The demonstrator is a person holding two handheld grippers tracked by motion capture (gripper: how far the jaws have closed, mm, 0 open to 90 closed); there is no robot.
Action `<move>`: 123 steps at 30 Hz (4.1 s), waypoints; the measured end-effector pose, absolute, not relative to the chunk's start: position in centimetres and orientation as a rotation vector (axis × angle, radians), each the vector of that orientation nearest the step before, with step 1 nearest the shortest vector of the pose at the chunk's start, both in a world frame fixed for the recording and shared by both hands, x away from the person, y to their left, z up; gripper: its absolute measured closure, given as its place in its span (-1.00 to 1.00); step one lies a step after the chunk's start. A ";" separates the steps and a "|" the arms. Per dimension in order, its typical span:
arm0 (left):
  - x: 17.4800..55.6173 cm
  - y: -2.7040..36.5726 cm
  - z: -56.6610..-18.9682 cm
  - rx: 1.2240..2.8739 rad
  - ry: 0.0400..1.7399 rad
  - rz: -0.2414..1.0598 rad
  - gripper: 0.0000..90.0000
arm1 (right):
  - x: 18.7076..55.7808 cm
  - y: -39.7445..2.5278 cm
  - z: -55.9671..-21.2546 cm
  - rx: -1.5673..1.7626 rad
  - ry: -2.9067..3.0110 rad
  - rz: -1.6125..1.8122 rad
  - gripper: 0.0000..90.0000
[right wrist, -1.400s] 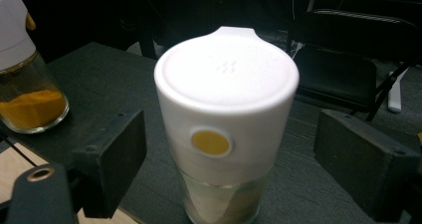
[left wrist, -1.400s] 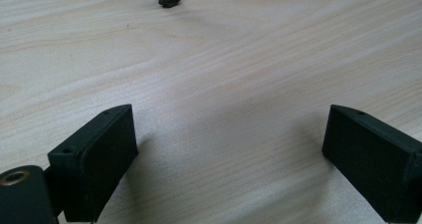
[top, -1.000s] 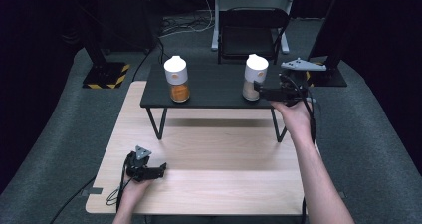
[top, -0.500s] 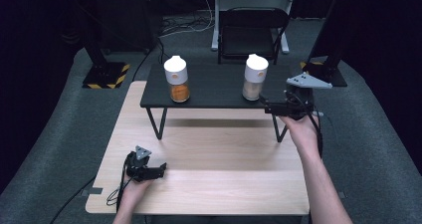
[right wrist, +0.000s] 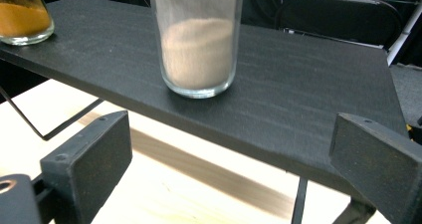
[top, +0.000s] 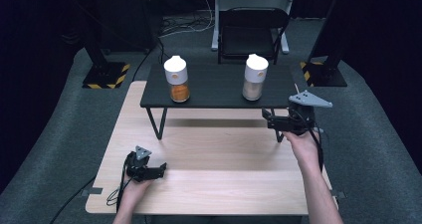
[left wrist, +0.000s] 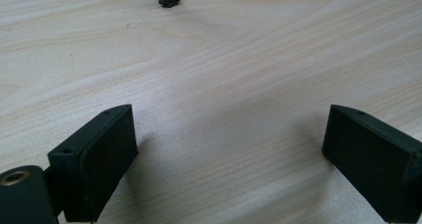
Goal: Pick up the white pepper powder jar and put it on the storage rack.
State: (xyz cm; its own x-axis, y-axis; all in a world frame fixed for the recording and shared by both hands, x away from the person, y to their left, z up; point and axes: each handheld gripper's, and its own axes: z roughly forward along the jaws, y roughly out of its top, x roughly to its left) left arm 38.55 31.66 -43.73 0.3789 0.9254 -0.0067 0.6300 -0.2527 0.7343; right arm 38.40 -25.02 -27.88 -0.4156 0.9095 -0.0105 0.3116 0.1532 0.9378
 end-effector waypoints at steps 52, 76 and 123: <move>38.5 31.6 -43.7 1.983 1.334 0.574 -0.86 | 35.3 -29.3 -40.5 1.390 1.866 1.212 -0.96; 38.5 31.6 -43.7 1.983 1.336 0.575 -0.86 | 34.9 -30.1 -43.8 1.493 1.891 1.153 -0.97; 38.5 31.6 -43.7 1.985 1.331 0.572 -0.86 | 36.2 -27.9 -43.3 1.490 2.029 0.919 -0.95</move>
